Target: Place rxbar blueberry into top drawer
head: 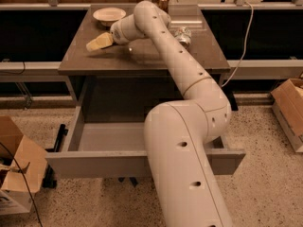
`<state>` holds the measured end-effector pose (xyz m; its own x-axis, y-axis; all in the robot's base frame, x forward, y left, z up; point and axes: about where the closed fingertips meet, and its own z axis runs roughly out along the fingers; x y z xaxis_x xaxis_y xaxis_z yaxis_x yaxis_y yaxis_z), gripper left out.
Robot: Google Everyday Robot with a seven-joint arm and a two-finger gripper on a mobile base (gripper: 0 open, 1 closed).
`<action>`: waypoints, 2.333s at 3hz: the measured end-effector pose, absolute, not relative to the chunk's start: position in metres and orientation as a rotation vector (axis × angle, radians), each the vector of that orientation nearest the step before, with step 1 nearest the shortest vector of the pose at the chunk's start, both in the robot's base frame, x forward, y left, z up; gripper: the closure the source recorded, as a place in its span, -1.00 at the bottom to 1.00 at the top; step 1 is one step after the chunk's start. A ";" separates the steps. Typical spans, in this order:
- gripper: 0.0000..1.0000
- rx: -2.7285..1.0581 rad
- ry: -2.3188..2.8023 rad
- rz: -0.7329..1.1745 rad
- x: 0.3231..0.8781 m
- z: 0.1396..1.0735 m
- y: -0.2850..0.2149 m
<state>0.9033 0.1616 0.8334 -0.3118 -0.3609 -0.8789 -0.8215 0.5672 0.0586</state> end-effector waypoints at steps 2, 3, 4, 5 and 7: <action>-0.19 -0.892 1.954 0.601 0.918 0.820 0.143; 0.29 -0.892 1.954 0.601 0.918 0.823 0.143; 0.75 -0.892 1.954 0.601 0.918 0.827 0.143; 1.00 -0.892 1.954 0.600 0.918 0.828 0.143; 1.00 -0.931 1.945 0.523 0.852 0.913 0.068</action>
Offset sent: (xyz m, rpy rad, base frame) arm 0.0082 -0.0600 -0.0232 -0.0982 0.0264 -0.1736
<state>0.8517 0.0681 0.9134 -0.3215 -0.4020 -0.8573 -0.7778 0.6285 -0.0031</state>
